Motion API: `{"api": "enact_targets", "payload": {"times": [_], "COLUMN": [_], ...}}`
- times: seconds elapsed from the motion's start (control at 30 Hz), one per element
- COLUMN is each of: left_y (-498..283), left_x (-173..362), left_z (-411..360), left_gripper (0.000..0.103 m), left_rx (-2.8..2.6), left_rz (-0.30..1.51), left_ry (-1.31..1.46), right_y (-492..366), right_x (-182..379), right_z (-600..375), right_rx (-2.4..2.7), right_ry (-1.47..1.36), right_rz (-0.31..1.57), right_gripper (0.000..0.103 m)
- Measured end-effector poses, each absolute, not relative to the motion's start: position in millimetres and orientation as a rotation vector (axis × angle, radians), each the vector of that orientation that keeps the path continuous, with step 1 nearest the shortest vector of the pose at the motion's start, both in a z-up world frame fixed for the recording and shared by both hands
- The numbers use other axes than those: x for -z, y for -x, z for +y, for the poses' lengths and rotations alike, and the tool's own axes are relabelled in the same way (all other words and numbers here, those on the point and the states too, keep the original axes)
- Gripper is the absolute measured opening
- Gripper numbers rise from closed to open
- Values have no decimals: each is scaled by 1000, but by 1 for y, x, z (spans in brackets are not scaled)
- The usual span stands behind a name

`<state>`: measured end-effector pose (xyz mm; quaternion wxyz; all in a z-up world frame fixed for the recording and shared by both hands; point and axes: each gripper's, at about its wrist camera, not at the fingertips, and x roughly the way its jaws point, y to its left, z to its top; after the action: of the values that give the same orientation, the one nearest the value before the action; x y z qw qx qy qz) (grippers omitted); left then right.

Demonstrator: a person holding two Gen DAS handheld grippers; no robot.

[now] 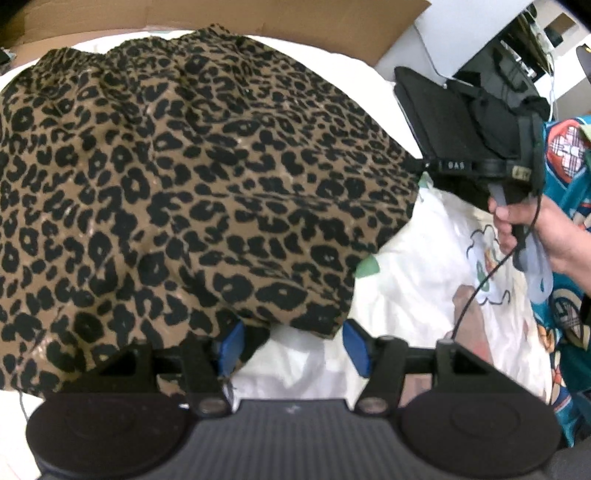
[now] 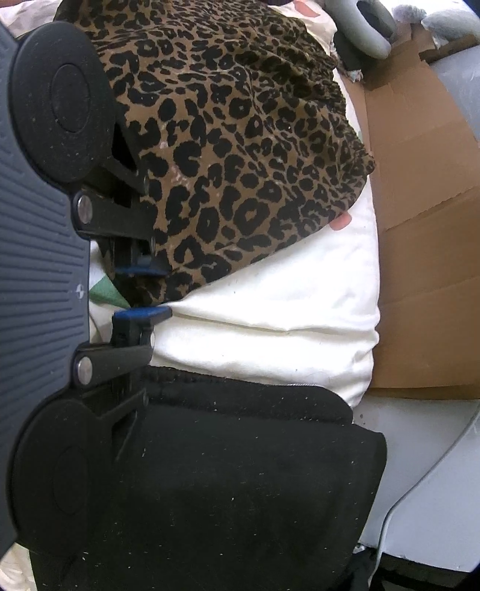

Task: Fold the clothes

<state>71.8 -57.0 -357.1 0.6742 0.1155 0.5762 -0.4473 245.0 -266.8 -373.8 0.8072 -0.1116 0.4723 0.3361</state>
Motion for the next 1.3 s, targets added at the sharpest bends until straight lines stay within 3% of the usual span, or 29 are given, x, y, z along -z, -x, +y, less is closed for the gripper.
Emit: {"api": "enact_targets", "payload": {"times": [0.17, 0.23, 0.27, 0.3, 0.33, 0.97, 1.3], "left_y": [-79, -81, -80, -79, -78, -58, -61], "left_x": [361, 360, 361, 361, 362, 400, 391], "left_z": [-55, -55, -56, -56, -57, -43, -38], "left_gripper": [59, 51, 37, 12, 3, 2, 2], "left_rx": [960, 957, 968, 980, 989, 1077, 1093], "left_rz": [1306, 1308, 1302, 1297, 1304, 1348, 1328], "left_ry": [-191, -150, -152, -154, -162, -363, -374], "right_y": [-244, -244, -243, -243, -243, -236, -230], "right_x": [370, 367, 366, 363, 361, 353, 338], "right_z": [-267, -268, -268, -269, -269, -260, -265], "right_rx": [-721, -719, -718, -715, -713, -611, -629], "right_ry": [225, 224, 223, 222, 221, 348, 225], "right_rz": [1004, 997, 992, 986, 984, 975, 991], "right_gripper": [5, 5, 5, 5, 4, 8, 11]}}
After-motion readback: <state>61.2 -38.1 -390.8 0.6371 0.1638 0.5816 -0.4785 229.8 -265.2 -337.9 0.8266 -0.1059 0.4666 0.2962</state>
